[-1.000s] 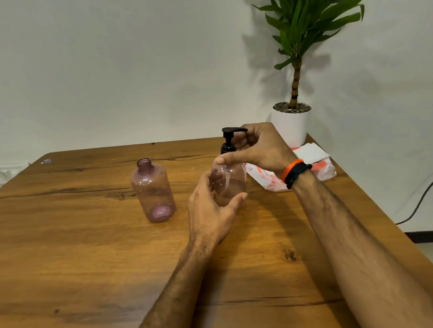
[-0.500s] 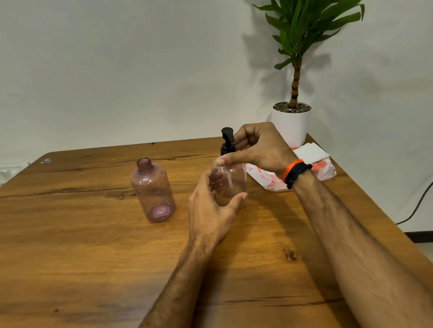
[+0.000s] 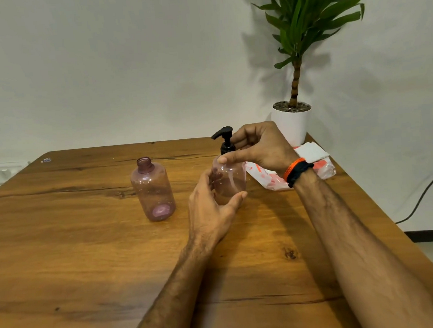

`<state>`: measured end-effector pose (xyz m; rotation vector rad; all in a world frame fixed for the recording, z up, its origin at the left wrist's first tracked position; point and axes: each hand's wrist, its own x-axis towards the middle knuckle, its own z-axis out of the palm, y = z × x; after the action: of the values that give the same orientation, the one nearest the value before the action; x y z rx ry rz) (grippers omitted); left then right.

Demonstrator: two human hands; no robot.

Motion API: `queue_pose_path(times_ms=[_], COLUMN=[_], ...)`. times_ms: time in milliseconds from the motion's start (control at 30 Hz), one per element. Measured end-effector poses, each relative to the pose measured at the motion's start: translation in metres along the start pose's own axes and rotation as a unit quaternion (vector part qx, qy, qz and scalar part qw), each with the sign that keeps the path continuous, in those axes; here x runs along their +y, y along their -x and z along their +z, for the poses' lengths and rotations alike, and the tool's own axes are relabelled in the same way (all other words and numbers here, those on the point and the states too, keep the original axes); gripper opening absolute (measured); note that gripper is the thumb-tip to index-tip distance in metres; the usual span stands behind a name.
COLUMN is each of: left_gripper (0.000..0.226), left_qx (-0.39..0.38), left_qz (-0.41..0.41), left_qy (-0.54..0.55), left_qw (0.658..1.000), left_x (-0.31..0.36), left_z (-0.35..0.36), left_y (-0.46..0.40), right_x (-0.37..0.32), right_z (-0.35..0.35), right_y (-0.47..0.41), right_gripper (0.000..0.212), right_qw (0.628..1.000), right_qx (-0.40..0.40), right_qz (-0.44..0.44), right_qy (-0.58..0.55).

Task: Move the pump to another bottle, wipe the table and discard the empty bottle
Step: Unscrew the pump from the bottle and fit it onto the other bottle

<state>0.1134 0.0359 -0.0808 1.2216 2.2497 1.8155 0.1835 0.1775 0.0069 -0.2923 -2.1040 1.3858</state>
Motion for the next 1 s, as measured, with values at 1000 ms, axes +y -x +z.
queue_pose_path(times_ms=[1000], left_gripper=[0.074], left_qx=[-0.011], left_qz=[-0.007], left_qy=[0.012], left_qw=[1.0], left_x=[-0.001], left_z=[-0.002], left_y=[0.0], right_x=[0.002], right_z=[-0.005], right_y=[0.005], right_gripper=[0.04], right_qw=[0.996], right_qx=[-0.08], right_qz=[0.002], right_qy=[-0.05])
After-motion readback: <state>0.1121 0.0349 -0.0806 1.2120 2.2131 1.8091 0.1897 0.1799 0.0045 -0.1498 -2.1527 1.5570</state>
